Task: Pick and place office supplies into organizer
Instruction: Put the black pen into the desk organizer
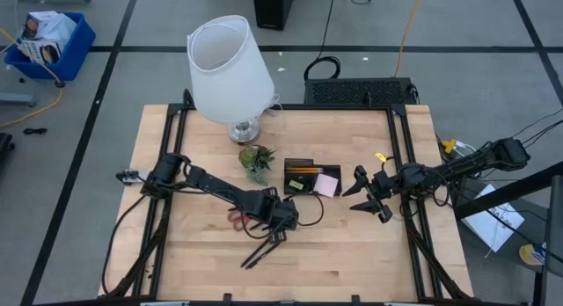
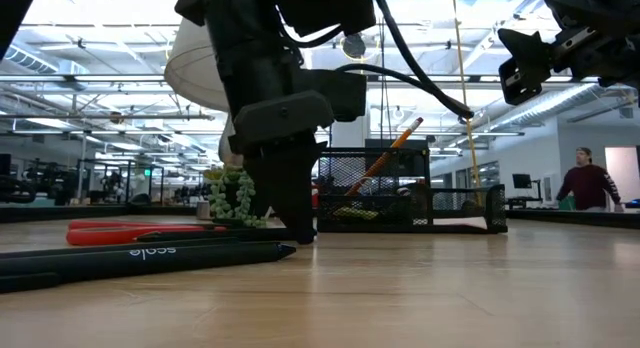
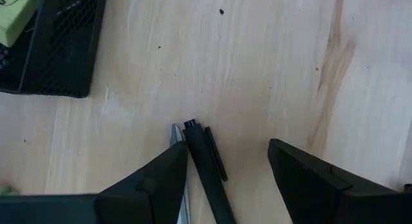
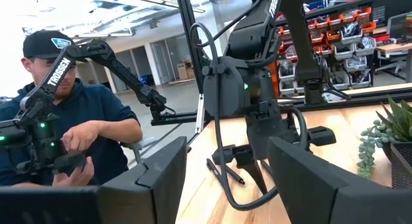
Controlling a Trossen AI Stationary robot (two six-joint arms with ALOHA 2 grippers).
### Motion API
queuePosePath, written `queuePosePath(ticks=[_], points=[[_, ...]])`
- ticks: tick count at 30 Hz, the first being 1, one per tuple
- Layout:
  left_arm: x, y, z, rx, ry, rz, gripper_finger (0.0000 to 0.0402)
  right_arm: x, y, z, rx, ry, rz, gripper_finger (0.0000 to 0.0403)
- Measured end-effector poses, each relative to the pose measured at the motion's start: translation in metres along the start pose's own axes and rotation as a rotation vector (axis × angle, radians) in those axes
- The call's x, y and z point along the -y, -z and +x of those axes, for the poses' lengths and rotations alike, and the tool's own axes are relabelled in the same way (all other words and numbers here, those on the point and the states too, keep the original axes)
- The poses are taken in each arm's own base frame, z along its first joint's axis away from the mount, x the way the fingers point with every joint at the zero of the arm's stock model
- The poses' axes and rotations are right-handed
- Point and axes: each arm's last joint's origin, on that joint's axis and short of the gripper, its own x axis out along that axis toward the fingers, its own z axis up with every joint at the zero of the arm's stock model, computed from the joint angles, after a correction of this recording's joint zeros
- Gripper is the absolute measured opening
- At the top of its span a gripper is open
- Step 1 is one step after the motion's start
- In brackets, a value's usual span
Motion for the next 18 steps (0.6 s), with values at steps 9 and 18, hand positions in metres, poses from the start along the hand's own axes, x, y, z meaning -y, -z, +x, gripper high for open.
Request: queuePosePath(ticks=[9,18], points=[[0.001,0.0002,0.0006,-0.003,0.014,0.001,0.0123,0.0,0.0,0.0,0.0,0.0,0.0,0.021],[0.0008,0.0002,0.0011,-0.002,0.012,0.007,0.006,0.0,0.0,0.0,0.0,-0.001,0.0,0.0212]])
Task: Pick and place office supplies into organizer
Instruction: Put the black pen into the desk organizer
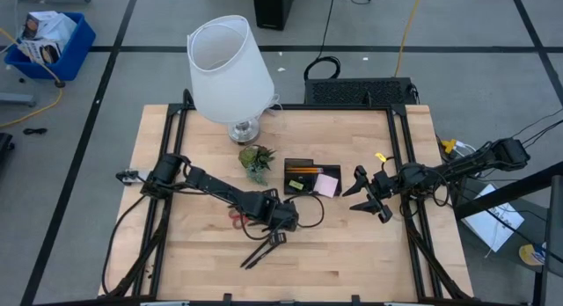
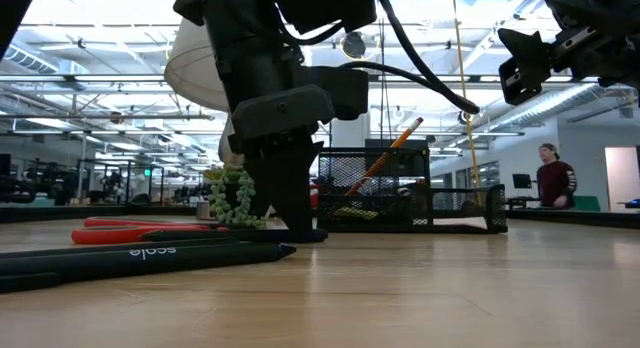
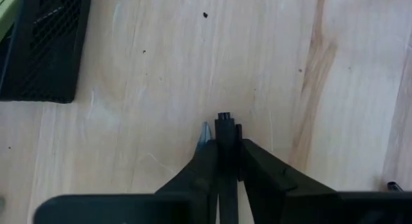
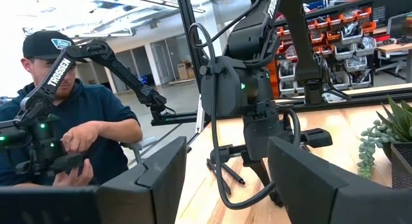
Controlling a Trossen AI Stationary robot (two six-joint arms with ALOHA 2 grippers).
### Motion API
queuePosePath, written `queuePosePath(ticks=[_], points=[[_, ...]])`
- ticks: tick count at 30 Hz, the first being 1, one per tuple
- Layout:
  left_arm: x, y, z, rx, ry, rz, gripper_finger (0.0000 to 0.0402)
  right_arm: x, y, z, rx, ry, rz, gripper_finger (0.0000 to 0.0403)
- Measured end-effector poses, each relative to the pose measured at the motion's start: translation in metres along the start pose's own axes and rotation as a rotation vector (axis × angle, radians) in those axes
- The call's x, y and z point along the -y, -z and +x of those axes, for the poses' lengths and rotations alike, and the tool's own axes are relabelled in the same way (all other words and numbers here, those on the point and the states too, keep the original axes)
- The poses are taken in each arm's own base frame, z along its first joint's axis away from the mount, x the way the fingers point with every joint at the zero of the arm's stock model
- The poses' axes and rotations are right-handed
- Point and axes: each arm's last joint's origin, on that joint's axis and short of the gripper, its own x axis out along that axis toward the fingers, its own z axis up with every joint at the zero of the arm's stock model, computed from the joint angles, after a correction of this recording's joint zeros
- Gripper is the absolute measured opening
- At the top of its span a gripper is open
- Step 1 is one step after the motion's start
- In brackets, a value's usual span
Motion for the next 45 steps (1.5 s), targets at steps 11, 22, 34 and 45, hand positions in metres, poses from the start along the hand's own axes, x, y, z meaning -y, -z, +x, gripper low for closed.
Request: queuePosePath(ticks=[11,22,34,45], points=[[0.0,-0.001,0.0,0.006,0.003,0.006,0.006,0.0,0.0,0.0,0.0,0.001,0.0,0.0212],[0.001,-0.002,-0.001,0.029,0.008,0.02,0.0053,0.0,0.0,0.0,0.0,0.0,0.0,0.021],[0.007,-0.004,-0.009,0.036,0.007,0.049,0.0049,0.0,0.0,0.0,-0.001,0.0,0.0,0.021],[0.011,-0.006,-0.038,0.133,-0.03,0.056,0.005,0.0,0.0,0.0,0.0,0.001,0.0,0.0209]])
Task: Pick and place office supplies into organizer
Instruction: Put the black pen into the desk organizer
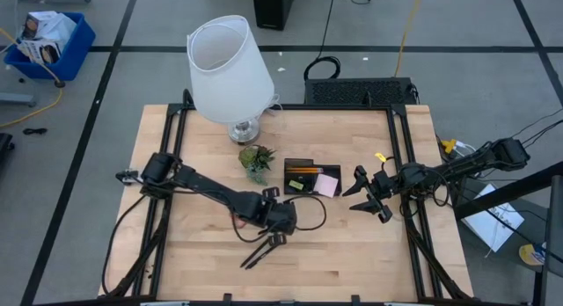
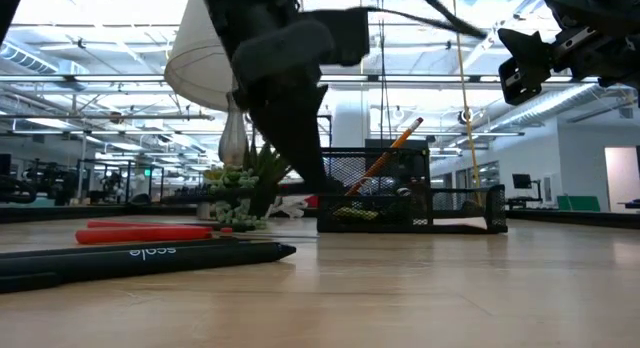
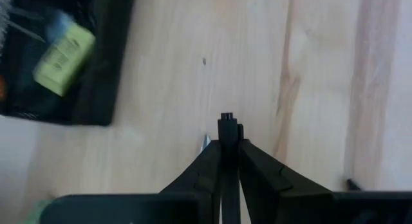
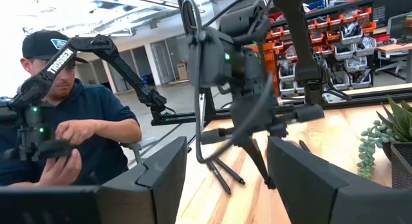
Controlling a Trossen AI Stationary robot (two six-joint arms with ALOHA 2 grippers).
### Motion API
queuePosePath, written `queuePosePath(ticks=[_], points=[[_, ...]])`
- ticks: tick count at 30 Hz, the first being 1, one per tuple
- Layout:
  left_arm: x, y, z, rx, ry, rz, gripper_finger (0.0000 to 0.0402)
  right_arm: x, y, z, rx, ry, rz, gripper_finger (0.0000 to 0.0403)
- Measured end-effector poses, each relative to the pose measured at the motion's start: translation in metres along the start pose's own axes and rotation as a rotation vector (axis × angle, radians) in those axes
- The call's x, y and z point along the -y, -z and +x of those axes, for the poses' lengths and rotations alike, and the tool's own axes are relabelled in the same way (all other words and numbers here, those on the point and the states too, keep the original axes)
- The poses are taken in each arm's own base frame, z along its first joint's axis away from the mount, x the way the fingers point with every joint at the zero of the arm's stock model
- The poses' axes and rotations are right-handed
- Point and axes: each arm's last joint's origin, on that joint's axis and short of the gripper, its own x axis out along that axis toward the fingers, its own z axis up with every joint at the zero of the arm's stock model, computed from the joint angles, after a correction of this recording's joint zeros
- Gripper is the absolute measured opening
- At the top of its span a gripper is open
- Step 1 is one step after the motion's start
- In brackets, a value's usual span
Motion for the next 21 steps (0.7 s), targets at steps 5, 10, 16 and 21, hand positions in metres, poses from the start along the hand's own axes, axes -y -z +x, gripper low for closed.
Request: queuePosePath(ticks=[5,10,16,21], points=[[0.003,-0.003,-0.013,0.064,-0.028,0.018,0.005,0.0,0.0,0.0,0.0,-0.001,0.0,0.0212],[0.002,-0.014,-0.038,0.19,-0.003,0.012,0.0051,0.0,0.0,0.0,0.001,0.0,0.0,0.0208],[-0.002,-0.026,-0.065,0.343,-0.032,0.005,0.0051,0.0,0.0,0.0,-0.001,0.0,0.0,0.0212],[-0.007,-0.034,-0.079,0.437,-0.041,0.04,0.0051,0.0,0.0,0.0,0.0,0.0,0.0,0.0208]])
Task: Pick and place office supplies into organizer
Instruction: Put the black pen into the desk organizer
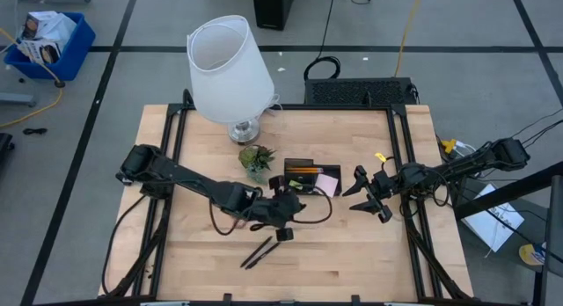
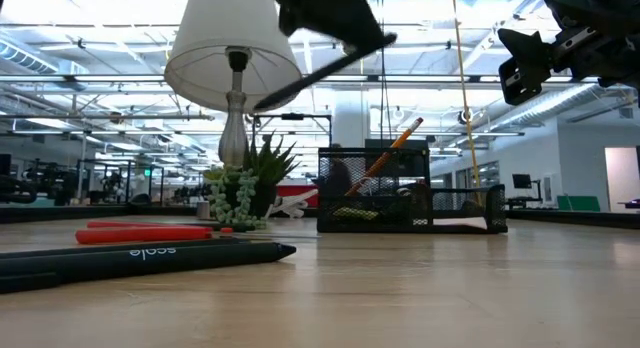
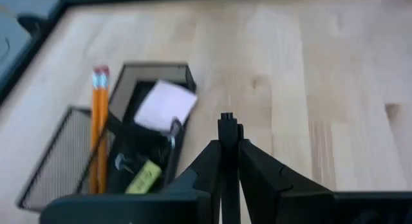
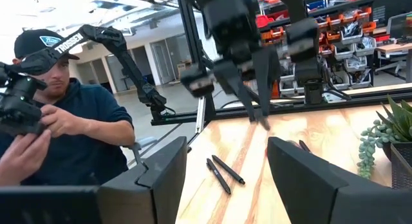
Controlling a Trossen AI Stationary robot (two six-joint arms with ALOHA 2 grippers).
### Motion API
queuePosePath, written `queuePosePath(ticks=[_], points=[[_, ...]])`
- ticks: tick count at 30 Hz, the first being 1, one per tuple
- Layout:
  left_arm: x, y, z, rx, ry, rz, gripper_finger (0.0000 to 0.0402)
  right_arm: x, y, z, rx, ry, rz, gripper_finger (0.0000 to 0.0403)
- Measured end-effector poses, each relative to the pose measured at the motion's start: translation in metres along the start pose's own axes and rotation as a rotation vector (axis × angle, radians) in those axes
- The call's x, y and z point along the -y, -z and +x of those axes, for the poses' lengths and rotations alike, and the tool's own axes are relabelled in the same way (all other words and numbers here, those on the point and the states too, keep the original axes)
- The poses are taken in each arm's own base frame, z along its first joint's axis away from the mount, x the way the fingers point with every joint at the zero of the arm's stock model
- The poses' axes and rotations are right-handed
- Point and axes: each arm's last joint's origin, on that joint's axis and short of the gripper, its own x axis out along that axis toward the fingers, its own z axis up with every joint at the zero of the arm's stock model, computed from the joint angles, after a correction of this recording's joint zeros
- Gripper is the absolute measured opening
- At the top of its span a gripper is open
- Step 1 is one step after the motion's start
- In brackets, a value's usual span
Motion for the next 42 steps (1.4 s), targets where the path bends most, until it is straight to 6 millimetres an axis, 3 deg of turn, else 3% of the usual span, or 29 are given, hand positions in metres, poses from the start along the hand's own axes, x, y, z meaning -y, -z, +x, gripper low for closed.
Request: queuePosePath(ticks=[10,20,26,31,42], points=[[-0.027,-0.023,-0.022,0.176,0.018,-0.011,0.0051,0.0,0.0,0.0,-0.003,0.001,0.001,0.021],[-0.084,0.017,-0.046,0.551,0.161,-0.056,0.0051,0.001,0.002,0.0,-0.018,0.005,0.003,0.0212],[-0.113,0.037,-0.048,0.808,0.132,0.101,0.0051,0.001,0.002,0.0,-0.023,0.006,0.004,0.0208],[-0.133,0.053,-0.038,0.801,0.19,0.073,0.0051,0.001,0.002,0.0,-0.022,0.006,0.004,0.0212],[-0.168,0.059,-0.029,0.98,0.35,0.178,0.0051,0.001,0.003,0.0,-0.026,0.007,0.005,0.0212]])
